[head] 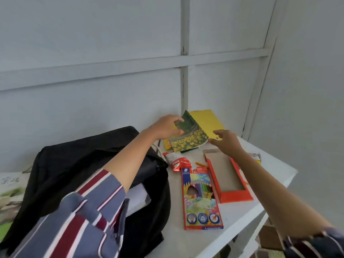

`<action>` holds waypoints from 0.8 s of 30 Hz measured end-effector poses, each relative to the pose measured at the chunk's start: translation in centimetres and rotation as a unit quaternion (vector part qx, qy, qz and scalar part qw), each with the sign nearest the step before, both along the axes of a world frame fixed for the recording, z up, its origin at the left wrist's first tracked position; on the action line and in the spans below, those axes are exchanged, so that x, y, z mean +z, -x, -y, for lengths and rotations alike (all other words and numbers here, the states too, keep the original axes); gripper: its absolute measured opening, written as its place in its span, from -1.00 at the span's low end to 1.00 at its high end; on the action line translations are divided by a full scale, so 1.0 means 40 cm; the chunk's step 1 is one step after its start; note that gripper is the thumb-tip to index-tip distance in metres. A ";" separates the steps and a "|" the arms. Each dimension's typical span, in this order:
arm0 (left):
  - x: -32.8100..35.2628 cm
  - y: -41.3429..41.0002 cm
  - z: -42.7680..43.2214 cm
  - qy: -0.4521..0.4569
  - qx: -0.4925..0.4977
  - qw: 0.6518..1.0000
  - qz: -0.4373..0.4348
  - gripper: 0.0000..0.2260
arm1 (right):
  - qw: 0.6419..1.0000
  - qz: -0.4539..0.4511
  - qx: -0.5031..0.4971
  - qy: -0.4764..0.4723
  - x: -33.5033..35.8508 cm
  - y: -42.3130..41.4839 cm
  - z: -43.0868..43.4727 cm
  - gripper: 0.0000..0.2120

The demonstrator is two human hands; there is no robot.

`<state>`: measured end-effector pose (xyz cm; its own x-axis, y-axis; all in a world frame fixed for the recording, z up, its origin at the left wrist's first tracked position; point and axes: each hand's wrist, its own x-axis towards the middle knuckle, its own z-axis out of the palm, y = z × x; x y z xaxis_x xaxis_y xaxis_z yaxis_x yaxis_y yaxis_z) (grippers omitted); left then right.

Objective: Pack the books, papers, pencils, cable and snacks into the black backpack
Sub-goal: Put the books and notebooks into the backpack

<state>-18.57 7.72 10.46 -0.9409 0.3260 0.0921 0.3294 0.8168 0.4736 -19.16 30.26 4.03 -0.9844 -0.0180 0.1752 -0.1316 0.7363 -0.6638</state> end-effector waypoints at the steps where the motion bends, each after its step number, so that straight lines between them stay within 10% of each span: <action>1: -0.006 0.036 -0.021 0.008 -0.005 1.000 0.002 -0.56 | 1.000 0.009 0.005 -0.015 -0.006 0.029 -0.005 -0.50; 14: -0.104 0.289 -0.142 0.038 0.001 0.999 0.020 -0.48 | 0.999 0.024 0.014 -0.036 -0.104 0.215 0.030 -0.79; 24: -0.117 0.312 -0.118 -0.016 0.062 0.997 0.035 -0.24 | 0.966 -0.254 -0.031 0.021 -0.079 0.206 0.051 -0.69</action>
